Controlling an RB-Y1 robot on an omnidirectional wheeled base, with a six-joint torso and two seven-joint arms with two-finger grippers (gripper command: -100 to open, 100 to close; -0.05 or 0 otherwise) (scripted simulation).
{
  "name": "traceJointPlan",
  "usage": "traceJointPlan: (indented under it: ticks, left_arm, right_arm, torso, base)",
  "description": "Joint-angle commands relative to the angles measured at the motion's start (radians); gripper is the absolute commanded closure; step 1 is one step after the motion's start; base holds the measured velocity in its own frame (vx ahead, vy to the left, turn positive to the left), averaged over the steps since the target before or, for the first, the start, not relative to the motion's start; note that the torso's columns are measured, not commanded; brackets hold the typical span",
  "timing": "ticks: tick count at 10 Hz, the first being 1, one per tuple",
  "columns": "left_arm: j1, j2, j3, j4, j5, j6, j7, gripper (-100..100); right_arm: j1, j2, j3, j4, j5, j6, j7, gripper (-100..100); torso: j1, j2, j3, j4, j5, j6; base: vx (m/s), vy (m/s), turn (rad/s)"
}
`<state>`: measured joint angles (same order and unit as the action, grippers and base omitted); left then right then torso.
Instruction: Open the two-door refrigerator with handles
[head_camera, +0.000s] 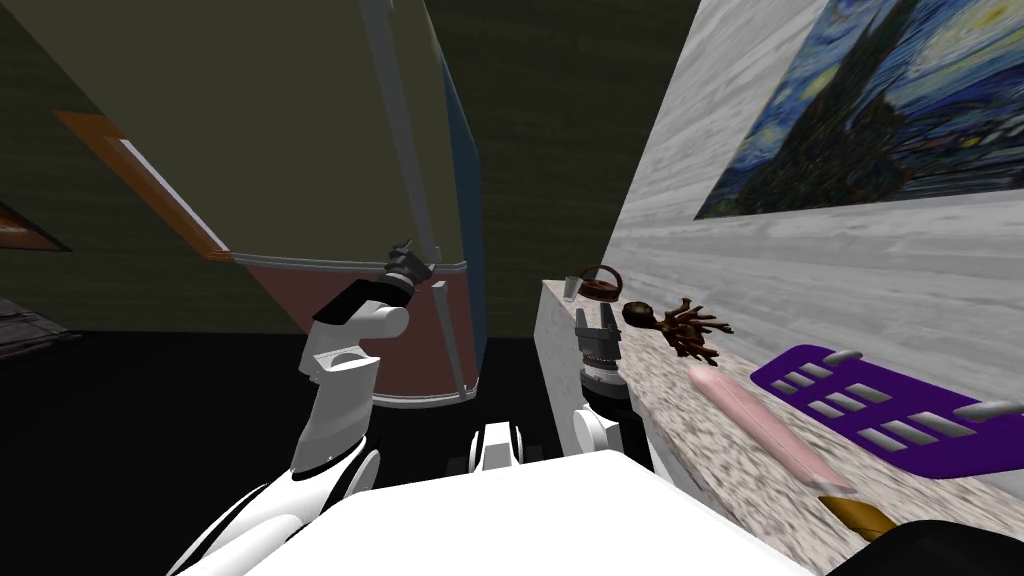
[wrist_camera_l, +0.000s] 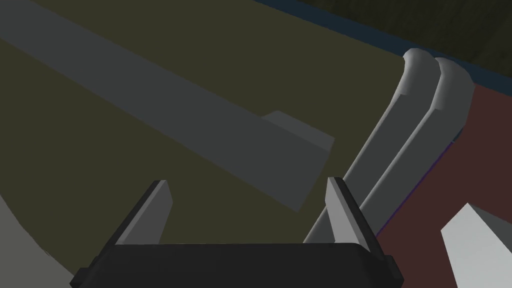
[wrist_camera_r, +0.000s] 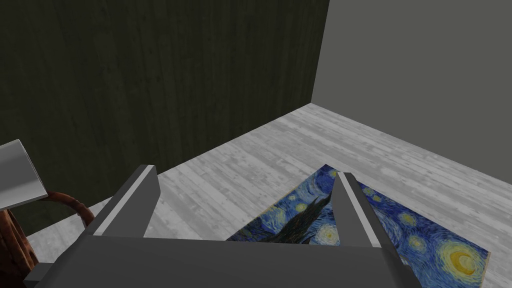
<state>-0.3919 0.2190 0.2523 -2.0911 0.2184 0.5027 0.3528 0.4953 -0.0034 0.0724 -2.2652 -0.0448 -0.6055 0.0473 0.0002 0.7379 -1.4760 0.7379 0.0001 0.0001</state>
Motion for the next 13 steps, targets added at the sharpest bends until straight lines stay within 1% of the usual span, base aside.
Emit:
traceJointPlan:
  ticks: [1, 2, 3, 4, 5, 6, 7, 8, 9, 10, 12, 13]
  left_arm:
    - [-0.074, -0.004, 0.053, 0.041, 0.011, 0.076, 0.031, -100]
    - [-0.085, -0.004, 0.053, 0.041, 0.011, 0.095, 0.031, -100]
    - [-0.12, -0.008, 0.078, 0.06, 0.014, 0.133, 0.043, -100]
    - [-0.122, -0.008, 0.078, 0.06, 0.014, 0.137, 0.043, -100]
    - [-0.156, -0.014, 0.103, 0.078, 0.016, 0.176, 0.055, -100]
    - [-0.158, -0.014, 0.103, 0.078, 0.016, 0.176, 0.055, -100]
    - [-0.191, -0.02, 0.129, 0.096, 0.018, 0.214, 0.066, -100]
    - [-0.191, -0.02, 0.129, 0.096, 0.018, 0.214, 0.066, -100]
    - [-0.22, -0.027, 0.155, 0.114, 0.02, 0.25, 0.076, -100]
    - [-0.223, -0.027, 0.155, 0.114, 0.02, 0.25, 0.076, -100]
    - [-0.276, -0.043, 0.204, 0.147, 0.023, 0.315, 0.094, -100]
    - [-0.281, -0.043, 0.204, 0.147, 0.023, 0.315, 0.094, -100]
  right_arm:
    - [0.0, 0.0, 0.0, 0.0, 0.0, 0.0, 0.0, 0]
    - [0.0, 0.0, 0.0, 0.0, 0.0, 0.0, 0.0, 0]
    - [0.0, 0.0, 0.0, 0.0, 0.0, 0.0, 0.0, 0]
    - [0.0, 0.0, 0.0, 0.0, 0.0, 0.0, 0.0, 0]
    - [0.0, 0.0, 0.0, 0.0, 0.0, 0.0, 0.0, 0]
    - [0.0, 0.0, 0.0, 0.0, 0.0, 0.0, 0.0, 0]
    - [0.0, 0.0, 0.0, 0.0, 0.0, 0.0, 0.0, 0]
    - [0.0, 0.0, 0.0, 0.0, 0.0, 0.0, 0.0, 0]
    - [0.0, 0.0, 0.0, 0.0, 0.0, 0.0, 0.0, 0]
    - [0.0, 0.0, 0.0, 0.0, 0.0, 0.0, 0.0, 0]
    - [0.0, 0.0, 0.0, 0.0, 0.0, 0.0, 0.0, 0]
    - [0.0, 0.0, 0.0, 0.0, 0.0, 0.0, 0.0, 0]
  torso:
    - [-0.001, 0.0, 0.0, 0.001, -0.001, 0.0]
    - [-0.002, 0.0, -0.001, 0.002, -0.002, 0.0]
    - [-0.002, -0.001, -0.002, 0.003, -0.002, 0.002]
    - [-0.001, -0.002, -0.003, 0.004, -0.003, 0.002]
    - [-0.002, -0.002, -0.003, 0.004, -0.003, 0.003]
    - [-0.002, -0.003, -0.003, 0.005, -0.004, 0.001]
    - [-0.001, -0.003, -0.004, 0.005, -0.004, 0.002]
    - [-0.001, -0.004, -0.004, 0.006, -0.004, 0.001]
    - [-0.001, -0.004, -0.004, 0.005, -0.004, 0.002]
    - [-0.001, -0.004, -0.005, 0.006, -0.004, 0.002]
    - [-0.002, -0.004, -0.005, 0.008, -0.005, 0.002]
    - [-0.001, -0.004, -0.005, 0.007, -0.005, 0.001]
  base:
    - [-0.008, -0.113, 0.096]
    - [-0.004, -0.08, 0.058]
    - [-0.007, -0.061, 0.063]
    - [-0.005, -0.045, 0.041]
    - [-0.01, -0.054, 0.062]
    - [-0.006, -0.045, 0.042]
    - [-0.006, -0.049, 0.069]
    - [0.0, -0.045, 0.035]
    - [-0.007, -0.055, 0.049]
    - [-0.001, -0.043, 0.042]
    - [-0.004, -0.054, 0.083]
    - [-0.002, -0.046, 0.038]
